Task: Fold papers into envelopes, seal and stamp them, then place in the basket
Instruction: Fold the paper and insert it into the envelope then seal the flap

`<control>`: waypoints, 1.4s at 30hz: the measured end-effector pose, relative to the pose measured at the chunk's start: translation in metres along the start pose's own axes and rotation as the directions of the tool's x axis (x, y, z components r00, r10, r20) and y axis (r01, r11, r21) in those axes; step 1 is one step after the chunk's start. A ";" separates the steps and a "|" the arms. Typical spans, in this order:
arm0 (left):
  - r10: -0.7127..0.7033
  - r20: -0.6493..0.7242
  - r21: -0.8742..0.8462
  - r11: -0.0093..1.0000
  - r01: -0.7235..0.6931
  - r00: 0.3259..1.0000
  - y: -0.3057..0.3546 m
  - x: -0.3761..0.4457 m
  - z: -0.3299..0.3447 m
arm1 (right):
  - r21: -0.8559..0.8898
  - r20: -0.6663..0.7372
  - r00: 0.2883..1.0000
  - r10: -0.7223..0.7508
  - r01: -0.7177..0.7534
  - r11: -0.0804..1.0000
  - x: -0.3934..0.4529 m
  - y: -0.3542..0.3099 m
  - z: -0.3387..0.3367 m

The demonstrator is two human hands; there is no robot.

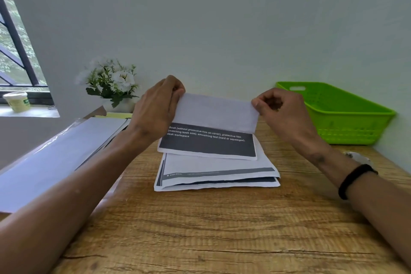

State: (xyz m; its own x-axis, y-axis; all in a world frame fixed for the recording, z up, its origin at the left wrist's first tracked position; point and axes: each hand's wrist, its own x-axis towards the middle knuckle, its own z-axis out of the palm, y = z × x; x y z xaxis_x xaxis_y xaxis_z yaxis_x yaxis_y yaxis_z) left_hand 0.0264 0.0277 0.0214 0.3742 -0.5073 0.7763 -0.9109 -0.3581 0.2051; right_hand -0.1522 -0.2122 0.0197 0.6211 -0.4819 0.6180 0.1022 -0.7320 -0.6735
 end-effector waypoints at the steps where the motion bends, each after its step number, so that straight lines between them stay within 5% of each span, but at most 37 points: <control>1: -0.026 -0.012 -0.026 0.999 0.026 1.000 0.001 0.000 0.001 | 0.164 0.036 0.996 0.087 -0.092 0.982 0.000 0.000 -0.001; 3: -0.092 -0.031 -0.088 0.992 0.089 0.995 0.003 0.001 0.003 | 0.380 0.164 0.967 0.197 -0.246 0.892 0.000 0.001 -0.002; 8: -0.325 0.013 -0.259 0.912 0.317 0.946 0.009 0.001 0.007 | 0.406 0.230 0.937 0.262 -0.337 0.849 -0.003 0.000 0.006; 11: -0.540 0.261 -0.532 0.611 0.586 0.800 0.016 0.001 0.005 | 0.498 0.196 0.918 0.344 -0.396 0.772 -0.001 0.002 0.006; 14: -0.521 0.576 -0.607 0.244 0.757 0.630 0.023 0.002 0.001 | 0.573 0.212 0.886 0.412 -0.454 0.682 0.000 0.003 0.004; 17: -0.497 0.672 -0.594 0.080 0.800 0.549 0.028 0.003 0.003 | 0.592 0.229 0.864 0.449 -0.489 0.641 -0.001 0.003 0.004; 23: -0.533 0.688 -0.667 -0.197 0.719 0.493 0.025 0.006 0.002 | 0.647 0.268 0.838 0.475 -0.522 0.556 0.003 0.001 0.004; 30: -0.563 0.651 -0.701 -0.189 0.687 0.509 0.026 0.006 0.002 | 0.810 0.345 0.782 0.518 -0.528 0.256 0.006 0.004 0.000; 33: -0.589 0.636 -0.703 -0.176 0.689 0.498 0.023 0.007 0.002 | 0.779 0.298 0.812 0.503 -0.511 0.364 0.008 0.004 -0.002; 38: -0.591 0.622 -0.711 -0.152 0.686 0.513 0.023 0.009 -0.003 | 0.520 0.158 0.897 0.412 -0.430 0.738 0.003 0.010 0.004; 40: -0.607 0.565 -0.720 -0.032 0.694 0.558 0.023 0.008 -0.006 | 0.497 0.152 0.904 0.400 -0.419 0.760 0.001 0.010 0.005; 42: -0.605 0.431 -0.655 0.300 0.693 0.669 0.023 0.008 -0.007 | 0.506 0.140 0.911 0.389 -0.403 0.762 0.000 0.009 0.006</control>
State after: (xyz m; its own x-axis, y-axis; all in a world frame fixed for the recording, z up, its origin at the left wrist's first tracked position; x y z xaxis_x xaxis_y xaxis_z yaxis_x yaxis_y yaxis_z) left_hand 0.0067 0.0207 0.0360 0.8764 -0.4612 0.1385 -0.1281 0.0540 0.9903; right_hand -0.1469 -0.2162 0.0108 0.7143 -0.6559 0.2442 0.2210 -0.1198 -0.9679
